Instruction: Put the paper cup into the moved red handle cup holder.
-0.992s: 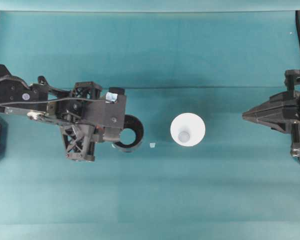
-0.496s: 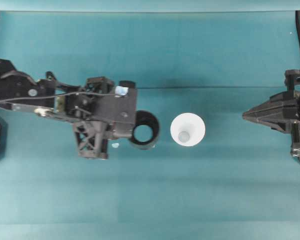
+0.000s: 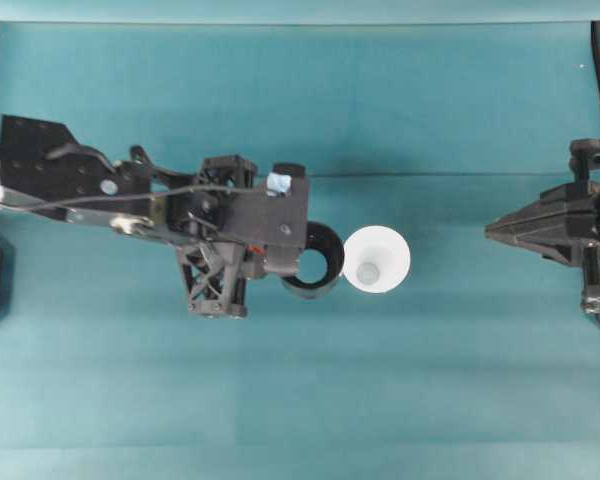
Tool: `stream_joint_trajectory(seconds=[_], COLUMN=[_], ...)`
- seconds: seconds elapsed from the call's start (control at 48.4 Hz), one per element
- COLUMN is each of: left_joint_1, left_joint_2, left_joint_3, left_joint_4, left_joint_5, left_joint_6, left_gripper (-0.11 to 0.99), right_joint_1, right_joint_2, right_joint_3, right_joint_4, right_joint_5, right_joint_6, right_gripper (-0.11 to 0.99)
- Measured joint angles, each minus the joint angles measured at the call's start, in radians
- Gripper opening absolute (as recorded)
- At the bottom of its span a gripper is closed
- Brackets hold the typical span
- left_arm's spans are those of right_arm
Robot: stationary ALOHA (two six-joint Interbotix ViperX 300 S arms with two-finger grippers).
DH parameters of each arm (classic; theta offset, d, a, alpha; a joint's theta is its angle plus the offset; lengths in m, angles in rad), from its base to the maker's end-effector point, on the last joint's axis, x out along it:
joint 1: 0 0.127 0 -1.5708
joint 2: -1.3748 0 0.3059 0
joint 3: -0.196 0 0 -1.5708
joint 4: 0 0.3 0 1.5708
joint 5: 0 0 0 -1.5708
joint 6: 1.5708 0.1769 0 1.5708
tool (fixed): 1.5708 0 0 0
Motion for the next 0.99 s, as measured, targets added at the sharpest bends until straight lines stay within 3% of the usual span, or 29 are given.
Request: stream_joint_trajectory(seconds=[0.372, 0.992], left_joint_1=[0.011, 0.009], left_joint_2=[0.121, 0.166], left_joint_3=[0.067, 0.074], left_joint_4=[-0.002, 0.000], left_joint_5=[-0.163, -0.178], left_joint_6=[-0.009, -0.008], left_gripper=[0.27, 0.27], right_joint_1=[0.000, -0.002], right_joint_2=[0.002, -0.002], right_joint_3=[-0.002, 0.000], right_joint_4=[0.000, 0.000], right_joint_5=[-0.002, 0.000], right_joint_6=[0.000, 0.000], right_gripper=[-0.10, -0.10])
